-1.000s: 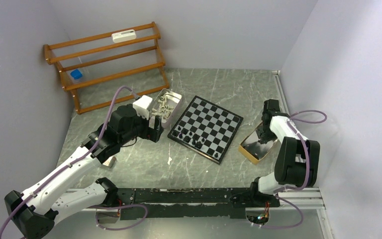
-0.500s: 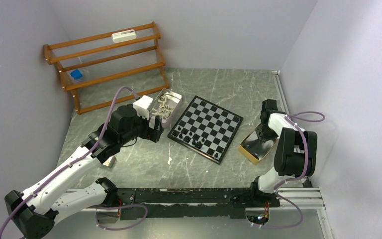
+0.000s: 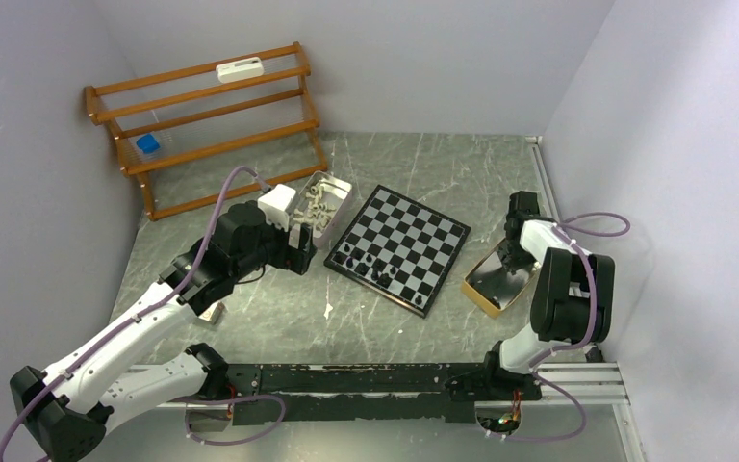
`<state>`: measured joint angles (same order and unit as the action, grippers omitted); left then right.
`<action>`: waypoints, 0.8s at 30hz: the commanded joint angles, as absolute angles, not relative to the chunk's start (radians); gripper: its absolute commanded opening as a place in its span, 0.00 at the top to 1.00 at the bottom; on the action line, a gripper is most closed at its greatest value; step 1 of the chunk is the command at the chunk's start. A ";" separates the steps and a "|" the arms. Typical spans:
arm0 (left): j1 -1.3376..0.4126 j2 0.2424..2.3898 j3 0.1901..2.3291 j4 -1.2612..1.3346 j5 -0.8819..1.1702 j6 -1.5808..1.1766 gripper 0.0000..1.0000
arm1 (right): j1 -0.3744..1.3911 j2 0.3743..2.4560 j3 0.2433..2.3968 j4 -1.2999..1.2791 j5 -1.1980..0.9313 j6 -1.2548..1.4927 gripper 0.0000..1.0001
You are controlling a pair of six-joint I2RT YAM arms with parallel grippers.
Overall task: Set up the chess pieces on the board
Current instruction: Pick up the chess piece from the storage box.
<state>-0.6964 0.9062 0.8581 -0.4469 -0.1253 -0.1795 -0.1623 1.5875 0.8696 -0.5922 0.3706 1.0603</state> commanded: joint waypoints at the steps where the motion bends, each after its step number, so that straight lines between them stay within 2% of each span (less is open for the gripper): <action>1: -0.703 0.910 0.865 -0.448 -0.131 -0.171 0.00 | -0.172 1.536 0.851 -0.574 0.366 0.977 1.00; 10: -0.702 0.912 0.865 -0.445 -0.124 -0.171 0.00 | -0.172 1.333 0.863 -0.641 0.314 0.743 1.00; 12: -0.702 0.914 0.865 -0.445 -0.125 -0.171 0.00 | -0.172 1.295 0.877 -0.640 0.187 0.671 1.00; 16: -0.702 0.916 0.867 -0.448 -0.128 -0.172 0.00 | -0.170 1.248 0.910 -0.579 -0.303 0.418 1.00; 17: -0.703 0.914 0.867 -0.448 -0.127 -0.172 0.00 | -0.166 1.243 0.928 -0.581 -0.371 0.382 1.00; 21: -0.702 0.909 0.864 -0.445 -0.126 -0.172 0.00 | -0.138 1.255 0.972 -0.647 -0.430 0.324 1.00; 24: -0.703 0.910 0.862 -0.445 -0.124 -0.174 0.00 | -0.135 1.251 0.928 -0.622 -0.547 0.450 1.00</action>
<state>-0.6968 0.9154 0.8581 -0.4469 -0.1268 -0.1795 -0.1432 1.2587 0.9485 -0.6109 -0.3202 0.4213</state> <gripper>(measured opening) 0.995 0.030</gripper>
